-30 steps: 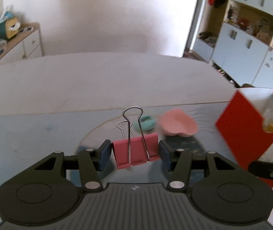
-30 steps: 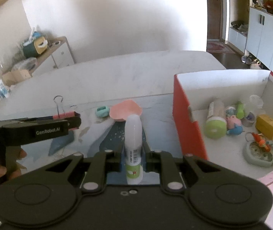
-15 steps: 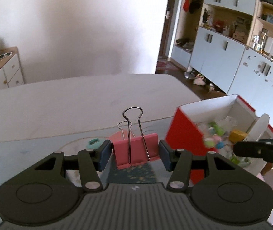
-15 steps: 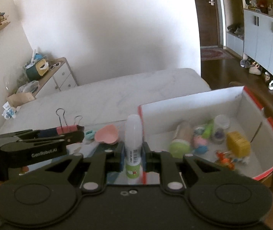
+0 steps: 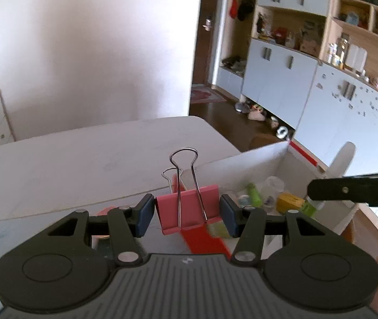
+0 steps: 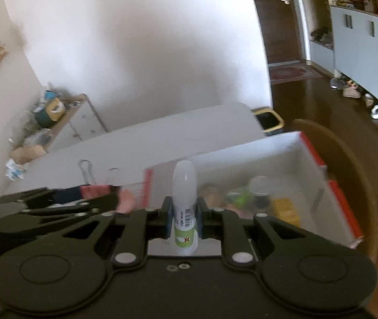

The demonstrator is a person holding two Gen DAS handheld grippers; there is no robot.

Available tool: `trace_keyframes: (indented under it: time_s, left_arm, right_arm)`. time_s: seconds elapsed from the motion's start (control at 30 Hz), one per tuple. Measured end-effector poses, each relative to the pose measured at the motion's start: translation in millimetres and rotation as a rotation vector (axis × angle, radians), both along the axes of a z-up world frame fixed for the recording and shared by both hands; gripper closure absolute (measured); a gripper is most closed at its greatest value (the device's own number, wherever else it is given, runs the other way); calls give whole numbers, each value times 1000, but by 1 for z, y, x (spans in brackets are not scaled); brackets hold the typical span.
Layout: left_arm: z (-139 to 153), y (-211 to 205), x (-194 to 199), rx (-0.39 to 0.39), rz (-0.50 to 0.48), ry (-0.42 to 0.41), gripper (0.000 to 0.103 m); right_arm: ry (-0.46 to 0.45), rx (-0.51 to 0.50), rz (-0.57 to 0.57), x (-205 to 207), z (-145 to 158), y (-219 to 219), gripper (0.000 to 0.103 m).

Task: Organize rigid objects
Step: 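Carry the glue stick and the pink binder clip over the shoebox, then lower the binder clip into the shoebox and open the left tool while the right tool releases the glue stick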

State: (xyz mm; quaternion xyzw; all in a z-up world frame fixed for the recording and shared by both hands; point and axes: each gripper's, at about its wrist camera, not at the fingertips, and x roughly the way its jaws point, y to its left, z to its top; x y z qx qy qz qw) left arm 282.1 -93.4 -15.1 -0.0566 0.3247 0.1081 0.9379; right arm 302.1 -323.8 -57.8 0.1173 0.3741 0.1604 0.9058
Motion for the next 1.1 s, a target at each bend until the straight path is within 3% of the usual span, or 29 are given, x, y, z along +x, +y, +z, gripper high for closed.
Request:
trace_keyframes:
  time_s: [0.47,0.9,1.1]
  left_arm:
    - [-31,-70,67,17,-140,153,50]
    - [-71,-94,138,40,-201,335,50]
    - [-86,-99,157,15,-202,398,49]
  right_arm:
    - [95,-88,-35,15,-36,-52,87]
    - [154,-196,-17,37,-58,-61,87]
    - [157,-201,-11,52,-68,-62,87]
